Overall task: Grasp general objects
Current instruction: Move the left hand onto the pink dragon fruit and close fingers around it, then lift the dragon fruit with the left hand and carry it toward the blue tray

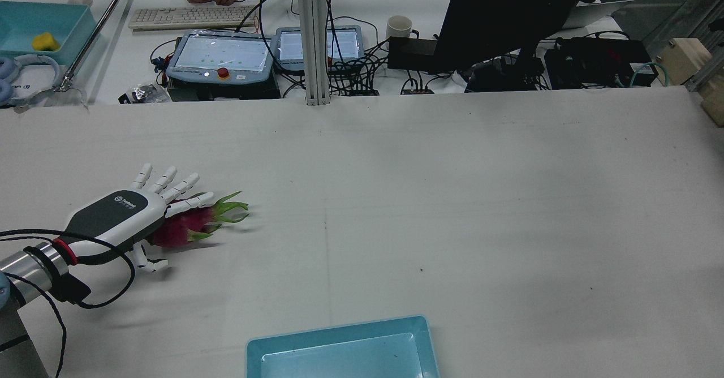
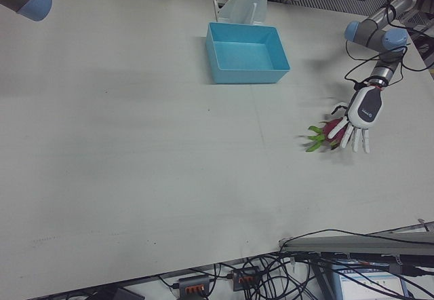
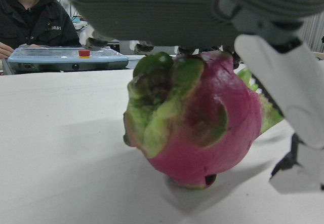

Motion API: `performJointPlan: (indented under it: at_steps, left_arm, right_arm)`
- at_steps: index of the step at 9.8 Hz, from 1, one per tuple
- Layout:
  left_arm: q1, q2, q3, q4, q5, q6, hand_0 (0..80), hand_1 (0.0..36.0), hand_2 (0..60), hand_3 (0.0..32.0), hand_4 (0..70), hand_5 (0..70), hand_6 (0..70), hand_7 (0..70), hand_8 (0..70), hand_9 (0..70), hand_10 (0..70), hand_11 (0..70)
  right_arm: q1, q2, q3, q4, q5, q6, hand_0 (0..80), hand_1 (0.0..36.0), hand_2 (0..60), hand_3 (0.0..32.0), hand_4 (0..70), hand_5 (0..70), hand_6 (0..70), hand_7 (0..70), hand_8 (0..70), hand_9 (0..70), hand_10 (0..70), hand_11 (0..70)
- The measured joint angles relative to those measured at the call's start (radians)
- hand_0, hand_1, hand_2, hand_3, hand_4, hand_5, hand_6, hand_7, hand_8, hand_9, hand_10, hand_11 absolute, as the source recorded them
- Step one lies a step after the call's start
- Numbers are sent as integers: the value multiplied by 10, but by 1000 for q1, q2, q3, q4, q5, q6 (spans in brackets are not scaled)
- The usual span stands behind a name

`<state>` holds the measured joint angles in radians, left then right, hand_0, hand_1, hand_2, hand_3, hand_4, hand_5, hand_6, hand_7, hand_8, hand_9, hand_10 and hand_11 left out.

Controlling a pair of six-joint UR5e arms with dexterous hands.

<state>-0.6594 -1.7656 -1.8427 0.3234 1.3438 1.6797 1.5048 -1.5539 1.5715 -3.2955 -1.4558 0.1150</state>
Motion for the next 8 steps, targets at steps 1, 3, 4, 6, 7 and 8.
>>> performJointPlan:
  at_steps: [1, 3, 4, 6, 7, 8]
  left_arm:
    - [1, -5, 4, 1, -1, 0, 599, 352, 391, 0, 0, 29, 20, 182, 34, 22, 0, 4]
    - [1, -7, 8, -4, -2, 1, 638, 359, 394, 0, 0, 81, 89, 311, 104, 48, 75, 142]
    - [1, -7, 9, -8, -3, 1, 724, 360, 403, 0, 0, 98, 105, 358, 133, 57, 117, 207]
    - [1, -8, 10, -16, -4, 4, 800, 360, 401, 0, 0, 142, 162, 488, 213, 161, 268, 427]
    - [1, -8, 10, -23, -4, 15, 800, 360, 391, 0, 0, 155, 184, 535, 243, 208, 326, 500]
    - [1, -8, 11, -30, -4, 27, 800, 360, 388, 0, 0, 169, 212, 582, 276, 254, 380, 568]
  right_arm:
    - [0, 0, 0, 0, 0, 0, 0, 0, 0, 0, 0, 0, 0, 0, 0, 0, 0, 0]
    - [0, 0, 0, -1, 0, 0, 0, 0, 0, 0, 0, 0, 0, 0, 0, 0, 0, 0]
    - [0, 0, 0, -1, 0, 0, 0, 0, 0, 0, 0, 0, 0, 0, 0, 0, 0, 0]
    - [0, 0, 0, 0, 0, 0, 0, 0, 0, 0, 0, 0, 0, 0, 0, 0, 0, 0]
    - [0, 0, 0, 0, 0, 0, 0, 0, 0, 0, 0, 0, 0, 0, 0, 0, 0, 0]
    - [0, 0, 0, 0, 0, 0, 0, 0, 0, 0, 0, 0, 0, 0, 0, 0, 0, 0]
